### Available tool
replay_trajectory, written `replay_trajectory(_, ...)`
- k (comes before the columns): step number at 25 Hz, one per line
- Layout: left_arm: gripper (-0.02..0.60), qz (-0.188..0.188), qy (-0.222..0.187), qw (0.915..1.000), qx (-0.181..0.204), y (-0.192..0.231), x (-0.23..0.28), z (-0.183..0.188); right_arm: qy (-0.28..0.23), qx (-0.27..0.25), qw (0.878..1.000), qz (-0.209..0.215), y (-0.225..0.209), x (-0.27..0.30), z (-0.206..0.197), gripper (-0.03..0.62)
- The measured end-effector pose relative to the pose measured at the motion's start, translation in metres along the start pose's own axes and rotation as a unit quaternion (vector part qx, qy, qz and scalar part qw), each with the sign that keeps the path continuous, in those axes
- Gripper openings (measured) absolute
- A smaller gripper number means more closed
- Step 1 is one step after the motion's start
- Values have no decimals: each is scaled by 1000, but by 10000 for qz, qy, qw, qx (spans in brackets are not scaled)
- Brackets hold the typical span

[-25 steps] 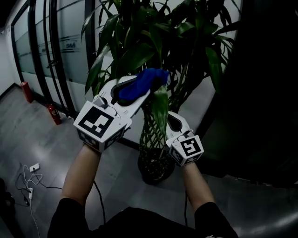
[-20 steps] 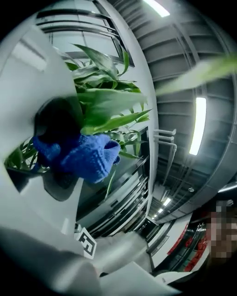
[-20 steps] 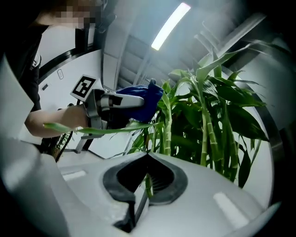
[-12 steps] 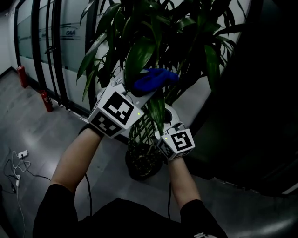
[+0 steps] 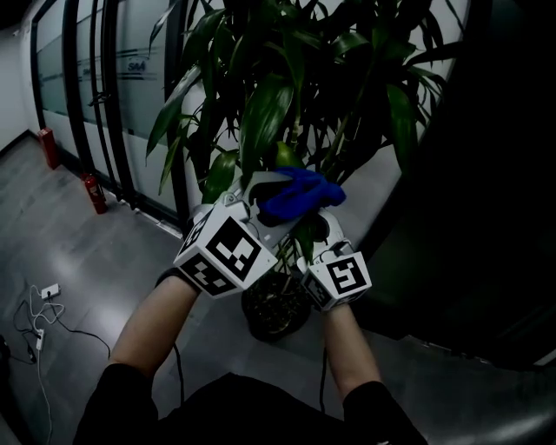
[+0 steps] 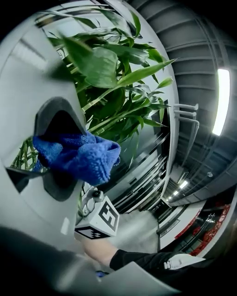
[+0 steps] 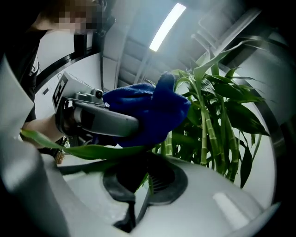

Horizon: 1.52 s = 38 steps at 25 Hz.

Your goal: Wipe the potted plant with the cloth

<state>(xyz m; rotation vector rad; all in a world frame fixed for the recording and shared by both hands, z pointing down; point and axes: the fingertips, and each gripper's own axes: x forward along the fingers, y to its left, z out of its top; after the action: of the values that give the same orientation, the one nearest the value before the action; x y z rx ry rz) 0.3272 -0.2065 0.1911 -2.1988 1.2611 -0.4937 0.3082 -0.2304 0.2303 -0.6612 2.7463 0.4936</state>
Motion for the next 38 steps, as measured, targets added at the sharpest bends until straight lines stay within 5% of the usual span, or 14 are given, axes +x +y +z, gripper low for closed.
replay_trajectory(9,154,-147,-167,9960,-862,-15,-1,-26,261,228,9994,-33,4,-21,-29,3)
replay_trajectory(28,154,5,302,9900,-1378,-76,-12,-46,367,776,9960,234,13,-66,-56,3)
replay_trajectory(38,155,272,45,9664,-2554,-107,-33,-73,431,1152,9921,255,37,-95,-72,3)
